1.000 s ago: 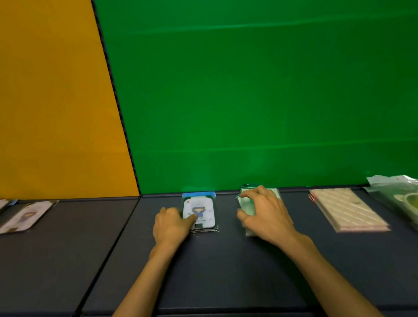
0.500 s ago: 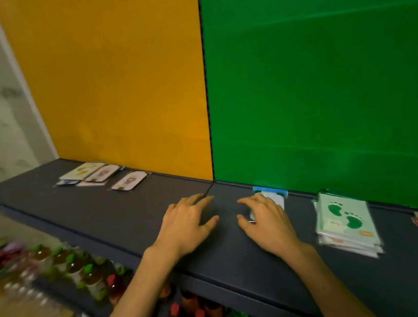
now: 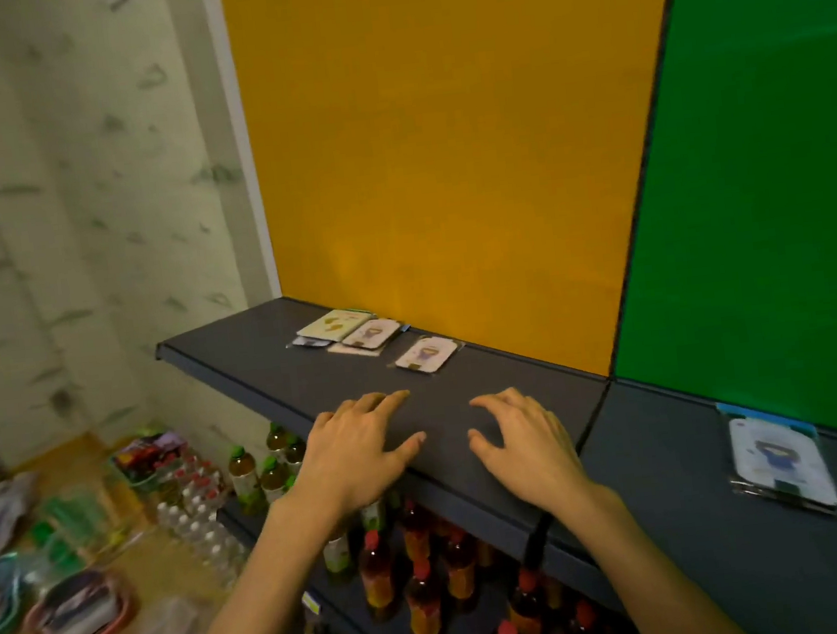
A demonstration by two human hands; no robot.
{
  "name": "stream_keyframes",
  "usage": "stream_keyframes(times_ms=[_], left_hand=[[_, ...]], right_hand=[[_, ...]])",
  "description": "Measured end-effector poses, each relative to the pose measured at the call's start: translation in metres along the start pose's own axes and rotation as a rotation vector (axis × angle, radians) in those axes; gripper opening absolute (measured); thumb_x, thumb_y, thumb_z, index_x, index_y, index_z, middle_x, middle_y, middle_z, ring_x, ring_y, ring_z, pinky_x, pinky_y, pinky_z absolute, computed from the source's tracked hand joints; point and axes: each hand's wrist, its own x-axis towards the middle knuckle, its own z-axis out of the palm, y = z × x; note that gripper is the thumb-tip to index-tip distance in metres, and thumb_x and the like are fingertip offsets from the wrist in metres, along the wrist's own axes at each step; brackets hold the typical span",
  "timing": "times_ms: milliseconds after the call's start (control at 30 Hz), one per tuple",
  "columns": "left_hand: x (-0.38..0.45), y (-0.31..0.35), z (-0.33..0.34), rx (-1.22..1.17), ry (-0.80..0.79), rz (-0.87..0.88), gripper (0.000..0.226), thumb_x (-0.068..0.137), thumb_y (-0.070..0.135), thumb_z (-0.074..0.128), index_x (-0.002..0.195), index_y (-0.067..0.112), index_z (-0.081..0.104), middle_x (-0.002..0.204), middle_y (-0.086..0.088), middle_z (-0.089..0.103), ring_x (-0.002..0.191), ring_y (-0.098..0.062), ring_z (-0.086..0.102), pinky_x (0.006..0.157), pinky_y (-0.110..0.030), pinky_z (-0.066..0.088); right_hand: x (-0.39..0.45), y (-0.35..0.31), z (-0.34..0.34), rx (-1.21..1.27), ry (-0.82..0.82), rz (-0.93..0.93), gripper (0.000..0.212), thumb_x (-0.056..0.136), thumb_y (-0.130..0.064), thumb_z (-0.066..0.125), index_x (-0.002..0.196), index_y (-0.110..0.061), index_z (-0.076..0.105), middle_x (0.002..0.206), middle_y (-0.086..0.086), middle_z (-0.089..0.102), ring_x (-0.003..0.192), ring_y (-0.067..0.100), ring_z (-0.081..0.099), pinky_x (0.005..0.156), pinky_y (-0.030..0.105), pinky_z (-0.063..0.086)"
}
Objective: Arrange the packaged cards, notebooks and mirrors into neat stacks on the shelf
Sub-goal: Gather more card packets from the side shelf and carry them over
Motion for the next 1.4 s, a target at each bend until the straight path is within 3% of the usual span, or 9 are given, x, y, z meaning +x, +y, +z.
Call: stream_keyframes(times_ms=[333, 633, 1133, 1400], left_hand=[[0.015, -0.173, -0.007, 0.042, 0.044, -0.021, 0.072, 0.091, 0.074, 0.028, 0.153, 0.038, 0.027, 0.155, 0.002, 0.040, 0.137, -0.025, 0.043, 0.108, -0.046, 0.039], [0.056, -0.270, 0.010, 0.033, 0.037, -0.045, 0.070, 0.093, 0.071, 0.030, 0.152, 0.034, 0.029, 0.152, 0.000, 0.043, 0.134, -0.026, 0.045, 0.106, -0.046, 0.038], [0.218, -0.348, 0.064, 0.003, -0.100, 0.068, 0.067, 0.094, 0.068, 0.033, 0.152, 0.033, 0.030, 0.152, 0.000, 0.043, 0.136, -0.024, 0.043, 0.109, -0.049, 0.036], [0.289, -0.341, 0.092, -0.058, -0.033, 0.151, 0.066, 0.095, 0.066, 0.034, 0.146, 0.025, 0.041, 0.137, -0.003, 0.054, 0.122, -0.024, 0.052, 0.098, -0.043, 0.044]], right_hand=[[0.080, -0.122, 0.071, -0.034, 0.014, 0.030, 0.048, 0.096, -0.045, 0.051, 0.141, -0.028, 0.048, 0.140, 0.000, 0.050, 0.131, 0.022, 0.045, 0.102, 0.041, 0.039], [0.141, -0.163, 0.108, -0.055, 0.019, 0.106, 0.048, 0.094, -0.042, 0.055, 0.139, -0.025, 0.051, 0.134, 0.003, 0.054, 0.123, 0.024, 0.052, 0.092, 0.038, 0.045], [0.275, -0.137, 0.175, -0.047, 0.050, 0.281, 0.048, 0.094, -0.040, 0.057, 0.139, -0.026, 0.051, 0.135, 0.005, 0.054, 0.118, 0.023, 0.055, 0.092, 0.040, 0.051], [0.303, -0.121, 0.185, -0.101, 0.088, 0.399, 0.046, 0.094, -0.039, 0.058, 0.138, -0.025, 0.052, 0.135, 0.003, 0.054, 0.119, 0.020, 0.054, 0.090, 0.035, 0.049]])
